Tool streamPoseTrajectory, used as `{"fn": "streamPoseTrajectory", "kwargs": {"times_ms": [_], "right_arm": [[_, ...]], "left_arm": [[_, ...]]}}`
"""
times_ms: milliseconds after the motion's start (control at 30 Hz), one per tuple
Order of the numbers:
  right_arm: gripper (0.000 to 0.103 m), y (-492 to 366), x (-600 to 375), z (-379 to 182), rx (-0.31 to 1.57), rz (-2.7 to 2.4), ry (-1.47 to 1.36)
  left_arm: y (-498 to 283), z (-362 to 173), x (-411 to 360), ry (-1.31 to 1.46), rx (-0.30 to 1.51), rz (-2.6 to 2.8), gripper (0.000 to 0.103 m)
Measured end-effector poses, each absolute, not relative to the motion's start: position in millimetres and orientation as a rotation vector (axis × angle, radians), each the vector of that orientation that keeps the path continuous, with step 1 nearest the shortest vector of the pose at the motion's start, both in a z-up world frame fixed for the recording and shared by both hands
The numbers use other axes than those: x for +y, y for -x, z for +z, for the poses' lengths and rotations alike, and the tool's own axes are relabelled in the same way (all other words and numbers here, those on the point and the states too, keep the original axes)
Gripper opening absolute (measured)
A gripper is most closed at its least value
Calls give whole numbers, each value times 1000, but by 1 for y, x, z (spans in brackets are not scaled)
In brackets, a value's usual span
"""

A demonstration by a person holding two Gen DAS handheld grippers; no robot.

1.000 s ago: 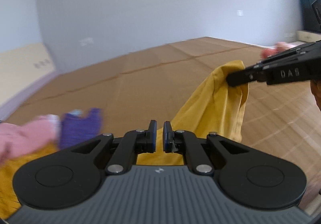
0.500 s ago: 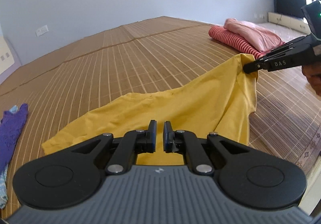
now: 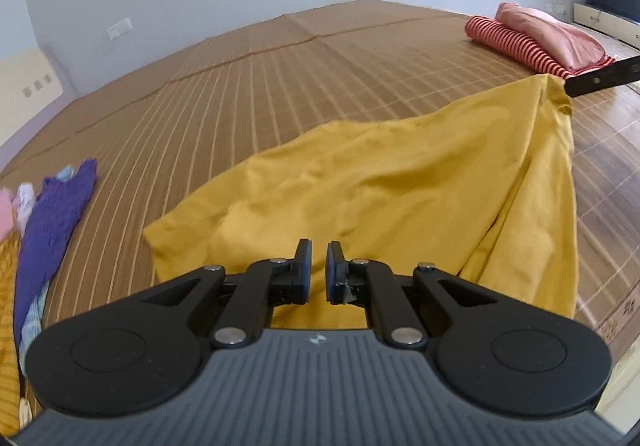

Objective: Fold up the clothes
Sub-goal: 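Pull the yellow shirt off the pile onto the open mat, then open both grippers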

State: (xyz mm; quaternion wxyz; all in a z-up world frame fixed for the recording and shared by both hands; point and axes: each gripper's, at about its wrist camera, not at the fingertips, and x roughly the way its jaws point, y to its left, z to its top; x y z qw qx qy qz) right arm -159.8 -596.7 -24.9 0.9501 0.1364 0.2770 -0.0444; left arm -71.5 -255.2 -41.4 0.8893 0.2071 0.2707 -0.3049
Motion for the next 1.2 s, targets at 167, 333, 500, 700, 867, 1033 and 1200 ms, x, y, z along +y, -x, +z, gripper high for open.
{"fn": "streamPoseTrajectory", "kwargs": {"times_ms": [167, 333, 500, 700, 867, 1033, 1200], "right_arm": [[50, 149, -539, -40, 609, 232, -283], [50, 127, -460, -66, 724, 327, -68], [50, 126, -456, -75, 775, 287, 52], [37, 136, -498, -73, 821, 146, 63], [18, 137, -532, -74, 817, 66, 9], [17, 145, -544, -72, 773, 35, -26], [68, 157, -533, -64, 745, 44, -20]], "left_arm": [[75, -51, -252, -464, 596, -678, 9], [74, -66, -265, -503, 622, -710, 10], [51, -72, -257, -496, 614, -618, 10], [14, -77, -241, -510, 601, -525, 10], [2, -75, -242, -496, 588, -548, 10], [14, -68, -234, -463, 586, -564, 10], [47, -49, -190, -361, 618, -635, 14]]}}
